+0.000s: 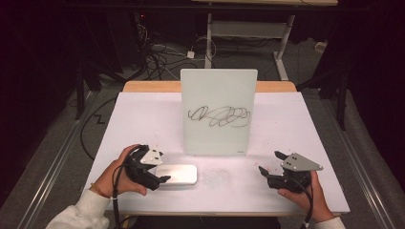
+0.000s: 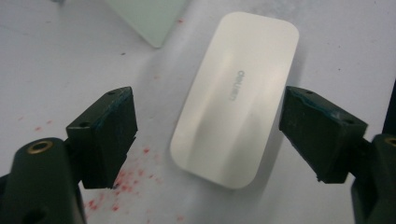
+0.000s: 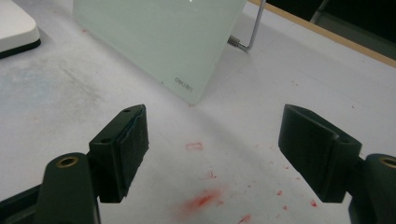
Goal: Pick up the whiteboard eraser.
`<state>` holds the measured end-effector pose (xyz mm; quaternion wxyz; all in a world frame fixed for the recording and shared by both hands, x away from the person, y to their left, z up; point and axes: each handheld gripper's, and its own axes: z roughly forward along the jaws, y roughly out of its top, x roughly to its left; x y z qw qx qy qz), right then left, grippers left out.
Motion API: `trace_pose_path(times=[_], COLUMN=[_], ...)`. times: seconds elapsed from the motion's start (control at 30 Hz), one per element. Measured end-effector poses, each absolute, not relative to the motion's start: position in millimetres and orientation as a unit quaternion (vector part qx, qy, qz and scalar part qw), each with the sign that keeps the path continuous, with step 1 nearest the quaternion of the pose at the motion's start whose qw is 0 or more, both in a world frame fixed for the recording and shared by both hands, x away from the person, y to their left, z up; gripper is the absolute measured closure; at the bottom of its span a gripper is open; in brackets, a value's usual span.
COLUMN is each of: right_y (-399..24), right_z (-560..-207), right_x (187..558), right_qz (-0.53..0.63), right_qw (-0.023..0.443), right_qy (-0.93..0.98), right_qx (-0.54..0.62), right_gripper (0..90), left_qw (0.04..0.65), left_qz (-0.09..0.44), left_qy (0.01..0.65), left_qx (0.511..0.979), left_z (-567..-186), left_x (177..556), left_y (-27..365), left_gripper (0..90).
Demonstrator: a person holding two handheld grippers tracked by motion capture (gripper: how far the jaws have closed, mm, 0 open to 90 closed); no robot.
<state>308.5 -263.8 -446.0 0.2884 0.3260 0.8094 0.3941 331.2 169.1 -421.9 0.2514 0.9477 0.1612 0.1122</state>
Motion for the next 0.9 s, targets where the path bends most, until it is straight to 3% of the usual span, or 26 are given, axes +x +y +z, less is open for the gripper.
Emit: trace_pose_path(times=[0.13,0.3,0.4,0.6,0.9], right_y=[-264,-263,-262,-261,-262], right_z=[-447,-448,-450,-450,-450], right_x=[308,309,309,309,309], right_qz=[0.393,0.39,0.389,0.385,0.386], right_qw=[0.286,0.283,0.279,0.281,0.283], right_qy=[0.811,0.814,0.816,0.82,0.819], right_qx=[0.325,0.323,0.325,0.317,0.318], right_gripper=[25.0,25.0,25.0,25.1,25.1], left_qw=[0.209,0.193,0.19,0.172,0.182], left_qz=[0.079,0.057,0.041,0.055,0.092], left_qy=[0.139,0.132,0.124,0.085,0.086], left_qx=[0.965,0.971,0.973,0.98,0.975], left_z=[-435,-444,-448,-449,-444], left_x=[343,352,355,355,350], left_y=[147,141,137,129,131], left_gripper=[19.6,17.7,21.4,24.6,29.0])
